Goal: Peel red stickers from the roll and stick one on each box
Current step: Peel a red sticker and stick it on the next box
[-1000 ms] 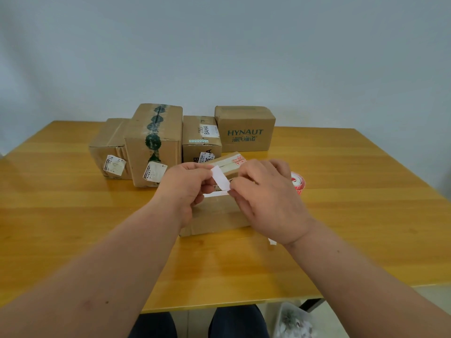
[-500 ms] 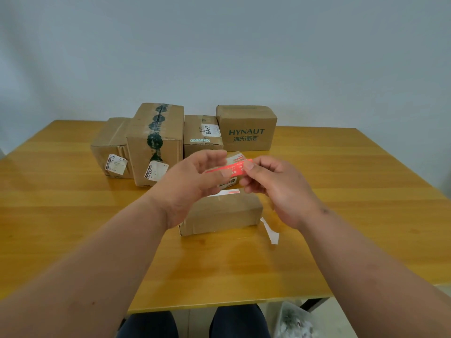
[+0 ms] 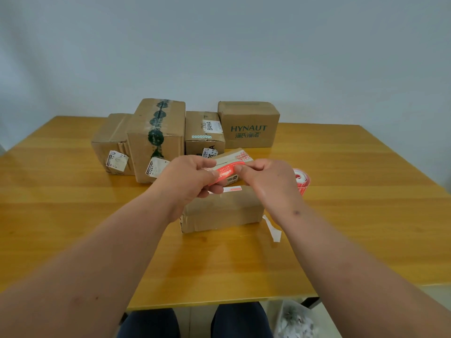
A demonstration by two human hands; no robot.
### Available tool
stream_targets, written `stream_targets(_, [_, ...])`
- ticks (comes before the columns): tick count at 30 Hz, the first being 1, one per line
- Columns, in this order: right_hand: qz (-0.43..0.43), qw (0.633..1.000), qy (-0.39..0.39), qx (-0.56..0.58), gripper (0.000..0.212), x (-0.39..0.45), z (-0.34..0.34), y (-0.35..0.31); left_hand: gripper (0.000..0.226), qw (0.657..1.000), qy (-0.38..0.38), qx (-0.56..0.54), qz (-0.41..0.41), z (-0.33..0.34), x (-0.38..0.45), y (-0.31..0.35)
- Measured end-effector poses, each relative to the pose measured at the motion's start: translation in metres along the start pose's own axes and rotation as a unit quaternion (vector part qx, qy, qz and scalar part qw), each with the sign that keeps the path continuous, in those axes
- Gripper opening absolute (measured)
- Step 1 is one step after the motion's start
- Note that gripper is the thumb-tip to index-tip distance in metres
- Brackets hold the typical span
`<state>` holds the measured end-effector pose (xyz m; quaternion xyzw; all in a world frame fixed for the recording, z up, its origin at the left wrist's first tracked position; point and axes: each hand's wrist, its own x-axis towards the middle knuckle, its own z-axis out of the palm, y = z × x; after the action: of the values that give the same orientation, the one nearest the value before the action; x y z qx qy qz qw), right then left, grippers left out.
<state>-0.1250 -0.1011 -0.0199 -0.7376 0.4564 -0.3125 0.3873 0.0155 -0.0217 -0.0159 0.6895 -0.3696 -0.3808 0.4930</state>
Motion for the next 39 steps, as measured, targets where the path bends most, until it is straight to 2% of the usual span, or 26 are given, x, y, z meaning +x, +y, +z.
stream_targets(4, [-0.003,0.999,0.032,0.025,0.019,0.006,0.006,0.000,0.009,0.999,0.005,0.031,0.016,-0.002,0.004,0.006])
stream_targets(10, [0.004,0.990,0.055,0.132,0.032,0.013,0.002,0.004,0.004,0.998,0.014,0.069,0.009,-0.008,0.011,0.005])
stream_targets(13, [-0.028,0.997,0.000,0.077,0.010,0.013,0.000,0.003,0.006,0.998,-0.010,0.064,-0.006,-0.008,0.013,0.004])
stream_targets(17, [-0.059,0.997,-0.038,0.018,0.005,0.014,0.000,0.004,0.006,0.998,-0.027,0.054,-0.020,-0.006,0.013,0.006])
stream_targets(21, [-0.052,0.997,-0.062,-0.019,0.010,0.019,0.002,0.009,0.006,0.997,-0.024,0.066,-0.024,-0.007,0.014,0.007])
stream_targets(24, [-0.029,0.998,-0.058,0.010,0.012,0.023,0.003,0.011,0.003,0.995,-0.008,0.100,-0.029,-0.008,0.015,0.008])
stream_targets(29, [-0.021,0.997,-0.074,-0.005,0.013,0.024,0.004,0.012,0.015,0.988,0.009,0.152,-0.023,-0.009,0.019,0.005])
stream_targets(32, [-0.008,0.995,-0.090,-0.047,0.013,0.025,0.007,0.014,0.037,0.977,0.001,0.215,-0.017,-0.008,0.024,-0.003])
stream_targets(33, [-0.003,0.994,-0.093,-0.065,0.012,0.025,0.008,0.014,0.034,0.970,0.004,0.241,-0.014,-0.006,0.026,-0.005])
stream_targets(36, [0.003,0.987,-0.101,-0.121,0.014,0.026,0.011,0.013,0.008,0.943,0.009,0.332,0.004,-0.001,0.027,-0.005])
stream_targets(39, [-0.004,0.976,-0.109,-0.187,0.018,0.027,0.013,0.012,0.007,0.908,-0.004,0.418,0.012,0.006,0.026,0.001])
